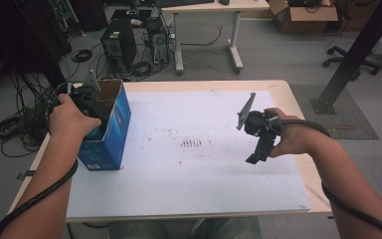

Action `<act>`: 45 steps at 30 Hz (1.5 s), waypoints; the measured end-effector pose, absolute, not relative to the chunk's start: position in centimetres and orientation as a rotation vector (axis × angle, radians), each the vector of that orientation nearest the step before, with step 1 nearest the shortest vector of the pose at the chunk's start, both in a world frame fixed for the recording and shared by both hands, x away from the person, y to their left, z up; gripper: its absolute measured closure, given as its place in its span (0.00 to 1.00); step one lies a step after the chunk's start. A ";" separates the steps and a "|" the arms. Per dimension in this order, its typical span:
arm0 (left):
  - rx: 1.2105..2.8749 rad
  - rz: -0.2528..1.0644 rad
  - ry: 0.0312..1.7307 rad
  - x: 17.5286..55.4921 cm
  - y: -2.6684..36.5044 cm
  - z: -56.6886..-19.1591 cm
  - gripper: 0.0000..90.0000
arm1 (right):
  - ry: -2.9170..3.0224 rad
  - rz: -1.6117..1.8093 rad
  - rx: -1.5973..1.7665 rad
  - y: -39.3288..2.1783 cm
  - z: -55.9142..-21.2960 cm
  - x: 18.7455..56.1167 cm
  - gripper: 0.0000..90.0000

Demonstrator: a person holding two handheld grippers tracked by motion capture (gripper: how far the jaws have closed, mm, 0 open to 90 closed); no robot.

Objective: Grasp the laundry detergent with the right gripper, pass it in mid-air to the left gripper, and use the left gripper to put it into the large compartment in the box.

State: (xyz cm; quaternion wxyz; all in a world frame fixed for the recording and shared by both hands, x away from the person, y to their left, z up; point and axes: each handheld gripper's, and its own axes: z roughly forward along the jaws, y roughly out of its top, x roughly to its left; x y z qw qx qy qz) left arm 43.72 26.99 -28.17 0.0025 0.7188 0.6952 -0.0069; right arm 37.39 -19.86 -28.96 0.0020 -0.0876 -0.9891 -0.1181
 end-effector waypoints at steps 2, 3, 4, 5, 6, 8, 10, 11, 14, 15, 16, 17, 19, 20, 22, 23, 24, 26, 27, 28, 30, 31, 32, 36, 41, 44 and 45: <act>2.251 -0.024 2.182 43.7 27.0 -28.2 0.40 | -3.102 -0.363 -0.283 -19.9 -29.0 37.3 0.00; 2.248 -0.026 2.183 43.7 27.0 -28.2 0.40 | -3.103 -0.369 -0.275 -19.9 -29.0 37.4 0.00; 2.247 -0.024 2.186 43.8 27.0 -28.2 0.40 | -3.103 -0.369 -0.281 -19.9 -29.0 37.4 0.00; 2.244 -0.025 2.188 43.8 27.0 -28.2 0.40 | -3.104 -0.371 -0.274 -20.0 -29.0 37.4 0.00; 2.246 -0.024 2.191 43.8 27.0 -28.2 0.40 | -3.103 -0.371 -0.275 -20.0 -29.0 37.4 0.00; 2.245 -0.026 2.194 43.8 27.0 -28.2 0.39 | -3.103 -0.373 -0.274 -20.0 -29.1 37.4 0.00; 2.246 -0.031 2.193 43.8 26.9 -28.2 0.38 | -3.104 -0.371 -0.272 -20.1 -29.1 37.4 0.00; 2.247 -0.033 2.193 43.9 26.9 -28.2 0.37 | -3.103 -0.372 -0.272 -20.1 -29.1 37.4 0.00; 2.249 -0.033 2.194 43.9 26.9 -28.3 0.36 | -3.103 -0.371 -0.271 -20.1 -29.1 37.4 0.00; 2.247 -0.034 2.194 43.9 26.9 -28.2 0.36 | -3.103 -0.371 -0.270 -20.1 -29.1 37.4 0.00; 2.246 -0.037 2.192 43.9 26.9 -28.2 0.36 | -3.103 -0.371 -0.272 -20.1 -29.1 37.4 0.00; 2.246 -0.036 2.192 43.9 26.9 -28.2 0.36 | -3.103 -0.373 -0.269 -20.1 -29.1 37.4 0.00; 2.247 -0.032 2.191 43.8 26.9 -28.1 0.36 | -3.104 -0.373 -0.270 -20.1 -29.1 37.4 0.00; 2.244 -0.030 2.192 43.8 26.9 -28.1 0.36 | -3.102 -0.370 -0.280 -20.1 -29.1 37.4 0.00; 2.241 -0.032 2.192 43.8 26.9 -28.0 0.36 | -3.105 -0.375 -0.267 -20.1 -29.1 37.4 0.00; 2.241 -0.027 2.193 43.8 26.9 -28.0 0.36 | -3.103 -0.372 -0.271 -20.1 -29.1 37.4 0.00; 2.242 -0.032 2.192 43.9 26.9 -27.9 0.36 | -3.103 -0.374 -0.268 -20.1 -29.1 37.4 0.00; 2.239 -0.029 2.191 43.8 26.9 -27.9 0.36 | -3.103 -0.375 -0.271 -20.1 -29.1 37.4 0.00; 2.242 -0.033 2.187 43.8 26.9 -27.8 0.36 | -3.103 -0.374 -0.278 -20.2 -29.1 37.4 0.00; 2.242 -0.031 2.187 43.8 26.9 -27.8 0.35 | -3.103 -0.374 -0.280 -20.2 -29.1 37.4 0.00; 2.240 -0.033 2.184 43.8 26.9 -27.7 0.34 | -3.103 -0.377 -0.280 -20.2 -29.1 37.4 0.00; 2.237 -0.033 2.182 43.8 26.9 -27.7 0.34 | -3.102 -0.374 -0.283 -20.2 -29.1 37.4 0.00; 2.237 -0.031 2.181 43.8 26.9 -27.7 0.32 | -3.101 -0.377 -0.283 -20.2 -29.1 37.4 0.00; 2.285 -0.016 2.159 43.7 26.5 -27.5 0.32 | -3.101 -0.376 -0.283 -20.2 -29.2 37.4 0.00; 2.298 0.002 2.153 43.6 26.4 -27.0 0.30 | -3.103 -0.387 -0.273 -20.2 -29.1 37.4 0.00; 2.292 0.010 2.159 43.5 26.5 -26.6 0.30 | -3.102 -0.383 -0.281 -20.3 -29.1 37.4 0.00; 2.294 0.025 2.158 43.5 26.4 -26.4 0.30 | -3.102 -0.383 -0.281 -20.3 -29.1 37.4 0.00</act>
